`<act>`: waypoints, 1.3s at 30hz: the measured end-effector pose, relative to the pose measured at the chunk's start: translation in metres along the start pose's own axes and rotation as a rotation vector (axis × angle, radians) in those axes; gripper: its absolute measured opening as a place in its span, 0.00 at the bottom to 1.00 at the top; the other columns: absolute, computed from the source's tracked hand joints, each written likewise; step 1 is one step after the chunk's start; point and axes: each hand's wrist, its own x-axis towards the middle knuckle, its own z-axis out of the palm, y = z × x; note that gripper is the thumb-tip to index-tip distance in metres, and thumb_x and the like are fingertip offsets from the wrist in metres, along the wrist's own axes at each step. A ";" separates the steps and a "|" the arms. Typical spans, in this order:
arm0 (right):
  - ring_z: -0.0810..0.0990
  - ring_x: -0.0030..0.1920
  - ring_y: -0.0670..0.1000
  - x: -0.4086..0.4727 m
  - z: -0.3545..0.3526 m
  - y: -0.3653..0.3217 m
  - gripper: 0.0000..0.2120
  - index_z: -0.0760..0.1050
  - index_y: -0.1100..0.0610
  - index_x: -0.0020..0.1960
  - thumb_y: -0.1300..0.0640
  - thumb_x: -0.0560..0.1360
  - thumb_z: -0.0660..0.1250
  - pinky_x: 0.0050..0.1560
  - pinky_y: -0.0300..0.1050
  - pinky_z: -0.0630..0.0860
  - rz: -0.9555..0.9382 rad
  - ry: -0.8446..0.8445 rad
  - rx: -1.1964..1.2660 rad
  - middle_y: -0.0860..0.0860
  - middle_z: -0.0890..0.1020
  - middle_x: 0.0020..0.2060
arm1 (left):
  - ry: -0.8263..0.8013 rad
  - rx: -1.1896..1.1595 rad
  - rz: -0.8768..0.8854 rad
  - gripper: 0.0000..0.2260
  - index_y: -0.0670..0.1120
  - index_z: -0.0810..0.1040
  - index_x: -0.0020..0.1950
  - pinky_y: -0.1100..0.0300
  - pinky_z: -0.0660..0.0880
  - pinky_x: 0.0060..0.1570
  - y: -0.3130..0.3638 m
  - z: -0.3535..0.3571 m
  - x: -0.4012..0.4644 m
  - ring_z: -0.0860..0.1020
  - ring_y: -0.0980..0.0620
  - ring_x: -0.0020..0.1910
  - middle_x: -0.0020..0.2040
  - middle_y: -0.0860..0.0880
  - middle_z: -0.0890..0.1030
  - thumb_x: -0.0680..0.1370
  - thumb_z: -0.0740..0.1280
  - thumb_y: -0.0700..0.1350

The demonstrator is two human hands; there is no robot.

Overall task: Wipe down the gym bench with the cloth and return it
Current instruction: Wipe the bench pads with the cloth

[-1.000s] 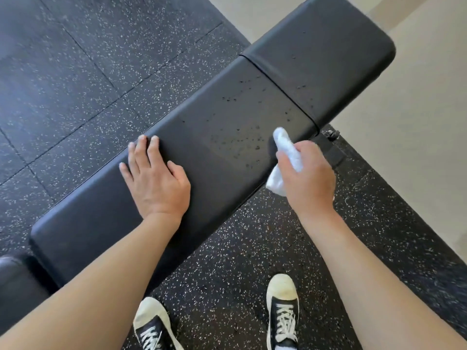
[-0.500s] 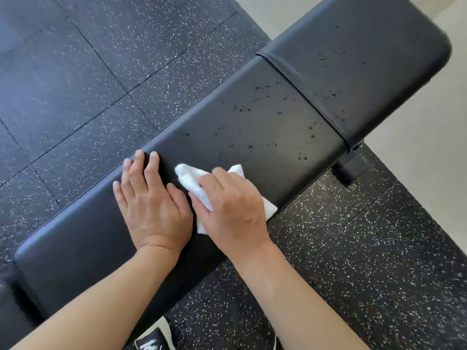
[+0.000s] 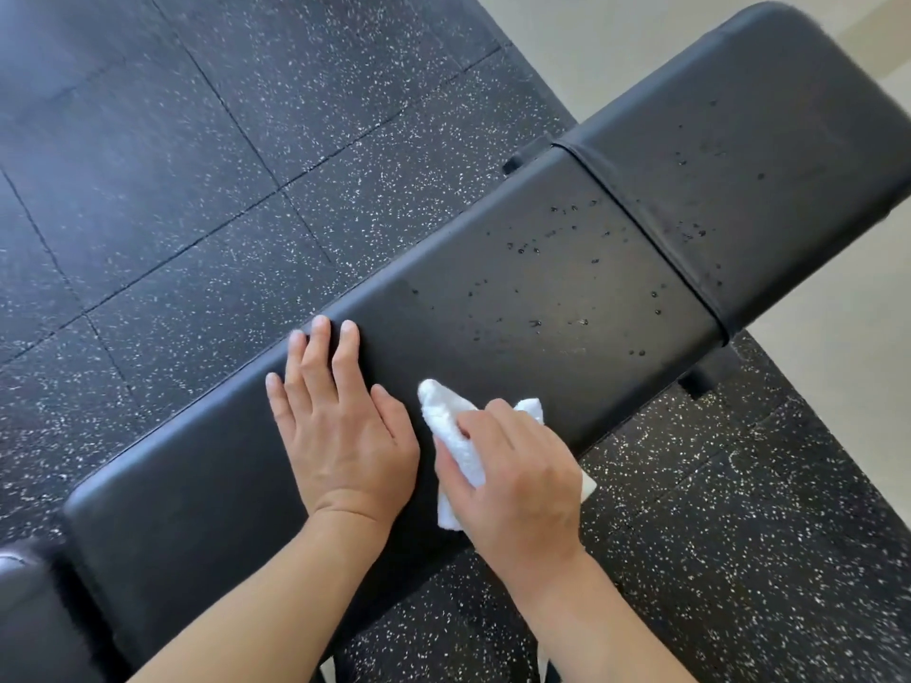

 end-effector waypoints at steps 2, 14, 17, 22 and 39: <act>0.68 0.33 0.51 0.011 0.000 -0.003 0.09 0.77 0.55 0.41 0.52 0.77 0.72 0.33 0.48 0.69 -0.032 0.004 0.010 0.48 0.72 0.34 | 0.002 0.001 0.002 0.28 0.43 0.67 0.79 0.37 0.53 0.81 0.000 0.000 0.000 0.59 0.40 0.82 0.81 0.43 0.64 0.78 0.56 0.47; 0.79 0.36 0.57 0.161 0.074 -0.048 0.11 0.77 0.55 0.42 0.52 0.69 0.78 0.35 0.48 0.69 -0.063 0.019 0.042 0.52 0.80 0.38 | -0.013 0.003 0.002 0.29 0.45 0.66 0.79 0.37 0.53 0.80 0.000 -0.001 0.002 0.58 0.42 0.83 0.82 0.45 0.64 0.78 0.56 0.48; 0.75 0.38 0.57 0.110 0.045 -0.024 0.09 0.75 0.56 0.44 0.52 0.76 0.71 0.38 0.51 0.69 -0.095 -0.031 0.100 0.51 0.77 0.40 | -0.010 0.020 0.015 0.28 0.45 0.66 0.80 0.37 0.53 0.80 -0.002 0.000 0.001 0.58 0.41 0.83 0.82 0.44 0.64 0.78 0.56 0.48; 0.70 0.35 0.53 0.000 -0.027 0.027 0.07 0.78 0.56 0.44 0.55 0.79 0.70 0.36 0.50 0.72 -0.093 -0.115 0.035 0.48 0.72 0.37 | 0.000 0.031 0.012 0.29 0.44 0.67 0.79 0.37 0.53 0.80 0.000 -0.001 0.001 0.59 0.40 0.83 0.81 0.44 0.64 0.78 0.56 0.48; 0.79 0.39 0.57 0.147 0.061 -0.036 0.09 0.76 0.55 0.45 0.52 0.73 0.73 0.38 0.50 0.68 -0.100 -0.036 0.039 0.52 0.80 0.41 | -0.006 0.019 0.013 0.29 0.45 0.65 0.80 0.38 0.52 0.81 -0.002 0.001 0.001 0.58 0.41 0.83 0.82 0.45 0.63 0.77 0.56 0.48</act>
